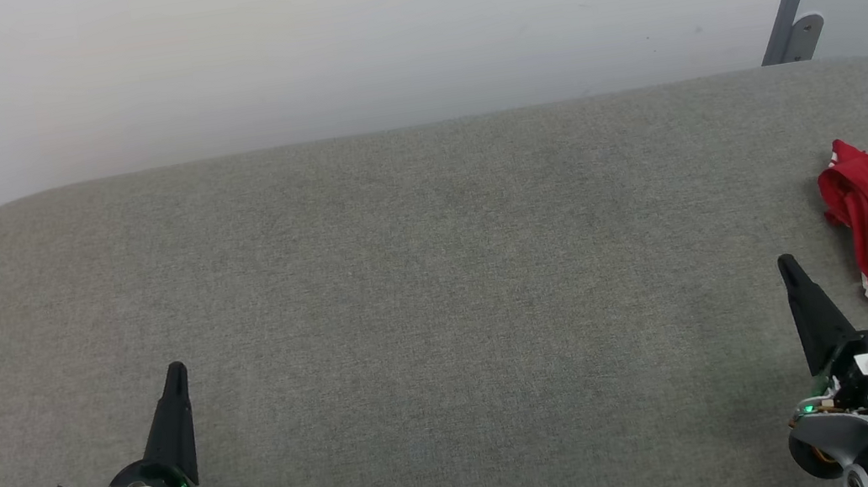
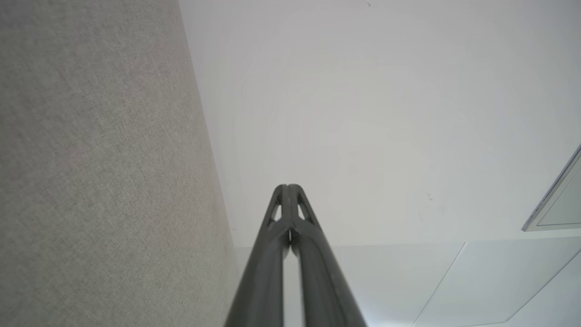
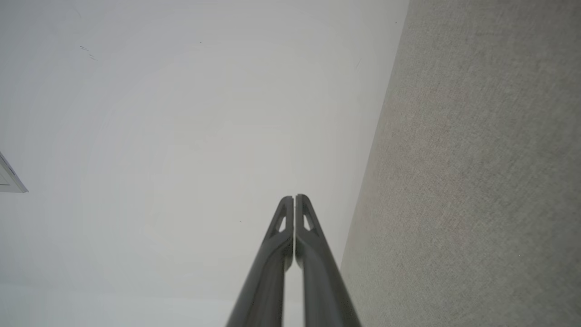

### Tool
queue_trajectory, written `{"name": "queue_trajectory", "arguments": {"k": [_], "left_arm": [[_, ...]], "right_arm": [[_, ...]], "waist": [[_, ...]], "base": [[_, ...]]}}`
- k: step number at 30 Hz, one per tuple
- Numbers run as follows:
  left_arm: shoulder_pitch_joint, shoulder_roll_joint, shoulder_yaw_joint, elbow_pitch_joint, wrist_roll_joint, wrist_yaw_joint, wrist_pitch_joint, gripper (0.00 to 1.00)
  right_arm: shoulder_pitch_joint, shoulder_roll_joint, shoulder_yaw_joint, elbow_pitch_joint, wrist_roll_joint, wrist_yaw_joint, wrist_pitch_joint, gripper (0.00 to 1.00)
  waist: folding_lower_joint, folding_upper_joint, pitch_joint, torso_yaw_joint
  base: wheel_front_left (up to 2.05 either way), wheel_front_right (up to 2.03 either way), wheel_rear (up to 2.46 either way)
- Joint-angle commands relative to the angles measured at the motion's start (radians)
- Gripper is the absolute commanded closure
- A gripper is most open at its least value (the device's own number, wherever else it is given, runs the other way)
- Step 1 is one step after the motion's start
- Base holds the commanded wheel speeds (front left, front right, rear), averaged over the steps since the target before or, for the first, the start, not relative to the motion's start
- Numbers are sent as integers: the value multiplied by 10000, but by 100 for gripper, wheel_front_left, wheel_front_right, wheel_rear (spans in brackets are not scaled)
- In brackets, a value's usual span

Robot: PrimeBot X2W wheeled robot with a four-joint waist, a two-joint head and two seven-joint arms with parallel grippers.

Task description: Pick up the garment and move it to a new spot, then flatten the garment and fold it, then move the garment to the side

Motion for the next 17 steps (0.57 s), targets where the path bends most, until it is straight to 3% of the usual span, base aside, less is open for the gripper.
{"name": "queue_trajectory", "arguments": {"k": [1,17], "left_arm": [[-120,10,13,-6,-28,-57,5,100],[-119,10,11,-7,-29,-57,4,100]], "right_arm": [[-53,10,1,24,40,-3,26,100],[-53,10,2,24,41,-3,26,100]], "waist": [[0,-1,0,0],[0,-1,0,0]], "base": [[0,0,0],[0,0,0]]}}
